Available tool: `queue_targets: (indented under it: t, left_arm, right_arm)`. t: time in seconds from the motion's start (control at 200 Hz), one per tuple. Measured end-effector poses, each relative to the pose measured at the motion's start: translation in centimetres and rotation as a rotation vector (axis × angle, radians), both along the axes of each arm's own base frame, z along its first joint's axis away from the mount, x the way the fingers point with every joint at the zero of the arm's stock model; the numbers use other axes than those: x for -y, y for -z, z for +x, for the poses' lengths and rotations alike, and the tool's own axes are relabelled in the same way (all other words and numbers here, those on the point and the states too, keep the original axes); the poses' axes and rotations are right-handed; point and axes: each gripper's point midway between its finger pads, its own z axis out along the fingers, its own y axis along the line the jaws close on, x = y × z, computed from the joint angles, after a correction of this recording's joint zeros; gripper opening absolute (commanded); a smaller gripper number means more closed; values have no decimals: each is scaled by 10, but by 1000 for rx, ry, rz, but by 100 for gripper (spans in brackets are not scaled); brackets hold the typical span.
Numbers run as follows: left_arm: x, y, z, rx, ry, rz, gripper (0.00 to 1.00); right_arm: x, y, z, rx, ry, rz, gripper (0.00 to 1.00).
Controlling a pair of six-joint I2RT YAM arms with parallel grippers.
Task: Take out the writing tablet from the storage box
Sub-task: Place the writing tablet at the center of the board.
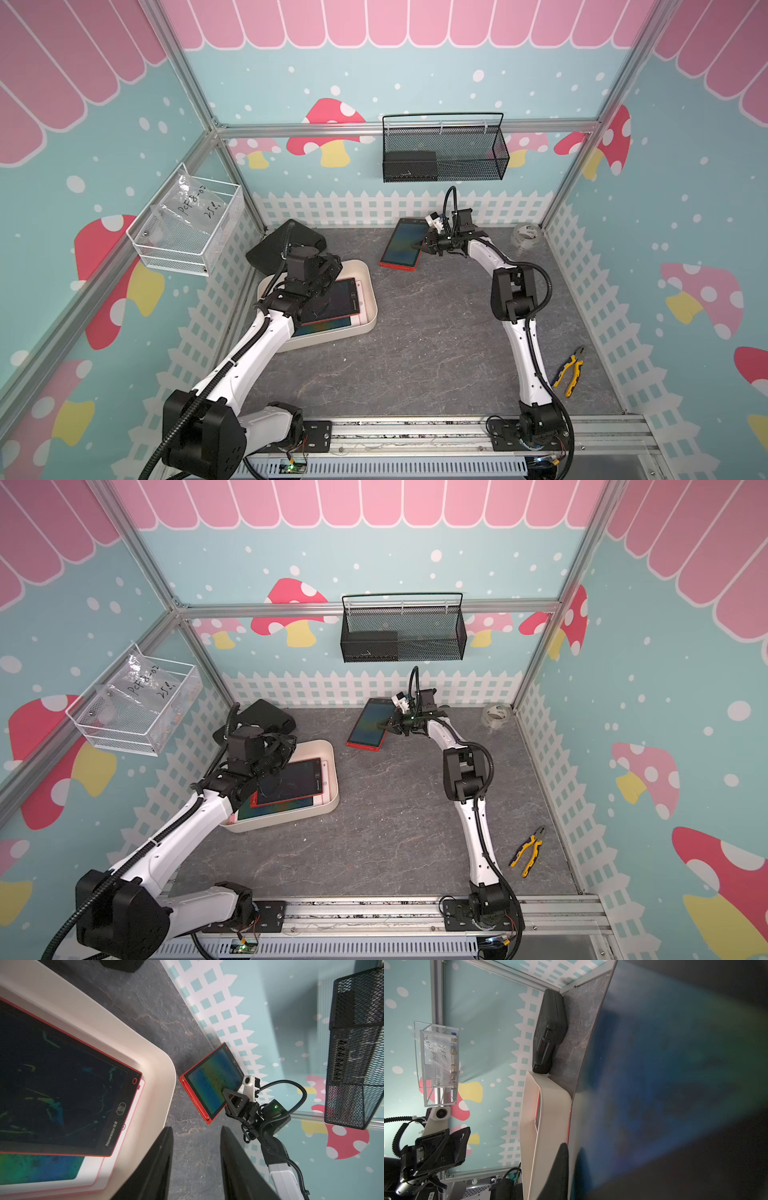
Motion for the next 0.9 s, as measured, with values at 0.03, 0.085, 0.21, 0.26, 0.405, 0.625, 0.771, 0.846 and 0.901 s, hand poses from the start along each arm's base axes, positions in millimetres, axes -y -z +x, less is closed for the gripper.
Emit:
queue_targets:
  t: [0.03, 0.085, 0.21, 0.26, 0.405, 0.625, 0.771, 0.846, 0.901]
  left_arm:
    - [-4, 1, -2, -7, -8, 9, 41]
    - [-10, 2, -4, -16, -20, 24, 41]
    - [-28, 5, -6, -35, -55, 47, 41]
    - [-35, 7, -6, -42, -68, 56, 41]
    - [-41, 7, -6, -60, -66, 81, 41]
    - [-37, 7, -4, -63, -40, 79, 41]
    - [-38, 8, -3, -60, -36, 70, 41]
    - [-38, 11, -3, -63, -33, 65, 41]
    - [-38, 12, -3, -63, -28, 61, 41]
  right_arm:
    - [1, 5, -1, -5, -6, -5, 2]
    - [4, 14, -4, -18, -17, -14, 3]
    - [9, 29, -12, -49, -46, -16, 4]
    - [10, 34, -14, -57, -56, -12, 4]
    - [11, 46, -23, -97, -81, -1, 6]
    - [14, 53, -29, -128, -92, -1, 12]
    - [18, 59, -27, -139, -74, -40, 22]
    - [21, 65, -23, -139, -53, -77, 26]
    - [25, 70, -20, -136, -37, -101, 30]
